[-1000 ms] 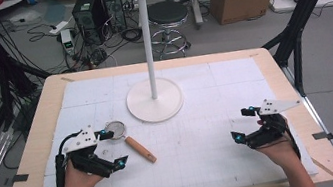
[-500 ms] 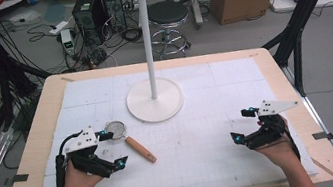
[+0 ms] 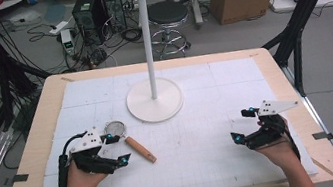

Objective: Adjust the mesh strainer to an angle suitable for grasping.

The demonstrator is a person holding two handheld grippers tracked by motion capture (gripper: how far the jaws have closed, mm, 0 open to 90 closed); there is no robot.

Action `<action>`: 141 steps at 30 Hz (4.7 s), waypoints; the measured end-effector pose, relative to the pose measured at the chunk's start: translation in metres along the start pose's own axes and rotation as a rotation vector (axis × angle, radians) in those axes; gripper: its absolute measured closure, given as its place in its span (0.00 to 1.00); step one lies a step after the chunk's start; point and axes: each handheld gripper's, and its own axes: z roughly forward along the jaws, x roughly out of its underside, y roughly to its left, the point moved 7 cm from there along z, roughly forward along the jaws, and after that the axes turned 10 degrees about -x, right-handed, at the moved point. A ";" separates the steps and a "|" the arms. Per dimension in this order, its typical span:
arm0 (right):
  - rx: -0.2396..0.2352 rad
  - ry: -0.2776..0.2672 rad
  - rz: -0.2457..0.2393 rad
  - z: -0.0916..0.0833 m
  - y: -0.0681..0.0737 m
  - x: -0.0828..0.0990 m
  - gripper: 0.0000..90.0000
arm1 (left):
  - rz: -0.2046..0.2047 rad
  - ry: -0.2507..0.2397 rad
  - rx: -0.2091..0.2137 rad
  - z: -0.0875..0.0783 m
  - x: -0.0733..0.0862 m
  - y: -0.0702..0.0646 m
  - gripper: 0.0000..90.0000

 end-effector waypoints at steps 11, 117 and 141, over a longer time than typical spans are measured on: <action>-0.001 0.001 -0.004 0.000 -0.001 0.001 0.01 | -0.024 0.014 -0.044 0.003 0.000 0.009 0.56; -0.005 0.061 0.004 0.012 -0.002 0.010 0.01 | -0.011 0.365 -0.239 0.082 0.001 0.052 1.00; -0.017 0.062 -0.005 0.012 0.002 0.009 0.01 | -0.080 0.361 -0.184 0.042 0.027 0.022 1.00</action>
